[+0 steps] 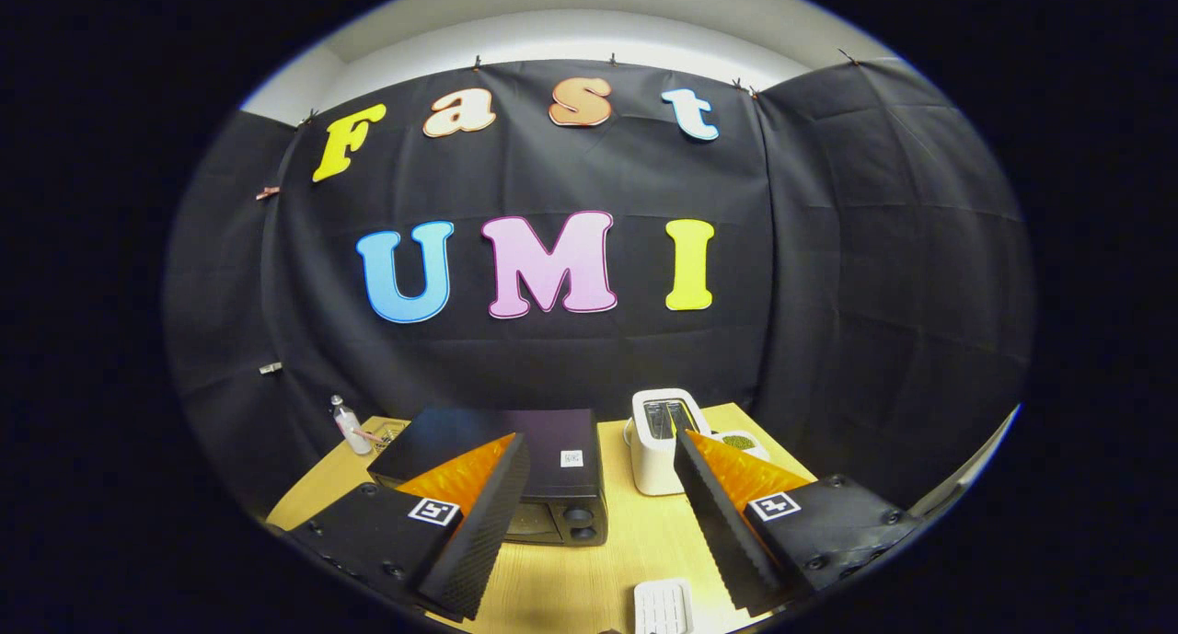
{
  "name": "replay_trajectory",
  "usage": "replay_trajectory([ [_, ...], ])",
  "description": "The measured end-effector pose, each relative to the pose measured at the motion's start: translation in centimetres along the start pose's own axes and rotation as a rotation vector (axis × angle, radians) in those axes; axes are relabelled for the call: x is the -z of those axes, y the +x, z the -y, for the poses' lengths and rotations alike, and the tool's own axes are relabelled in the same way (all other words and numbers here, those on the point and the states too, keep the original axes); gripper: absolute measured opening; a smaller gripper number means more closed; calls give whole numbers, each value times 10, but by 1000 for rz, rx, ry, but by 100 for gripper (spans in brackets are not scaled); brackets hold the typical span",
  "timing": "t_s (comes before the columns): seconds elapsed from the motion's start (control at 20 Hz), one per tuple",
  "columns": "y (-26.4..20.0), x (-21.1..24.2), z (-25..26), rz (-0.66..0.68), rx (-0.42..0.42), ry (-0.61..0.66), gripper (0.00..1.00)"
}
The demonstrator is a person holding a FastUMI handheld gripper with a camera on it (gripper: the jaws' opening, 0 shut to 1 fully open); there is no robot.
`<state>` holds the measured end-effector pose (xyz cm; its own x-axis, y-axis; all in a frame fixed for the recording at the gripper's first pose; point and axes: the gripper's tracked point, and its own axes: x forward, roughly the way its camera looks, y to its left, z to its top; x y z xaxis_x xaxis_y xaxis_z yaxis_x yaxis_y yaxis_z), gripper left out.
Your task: Open the toaster oven, put the food inside, and close the toaster oven door.
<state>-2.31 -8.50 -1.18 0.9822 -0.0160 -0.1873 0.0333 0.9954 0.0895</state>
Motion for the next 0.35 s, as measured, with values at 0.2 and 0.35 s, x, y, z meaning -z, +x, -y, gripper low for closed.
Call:
replay_trajectory([
  [0.2, 10, 2, 6, -11, -4, 14, 98],
  [0.35, 12, 2, 2, -9, -16, 14, 98],
])
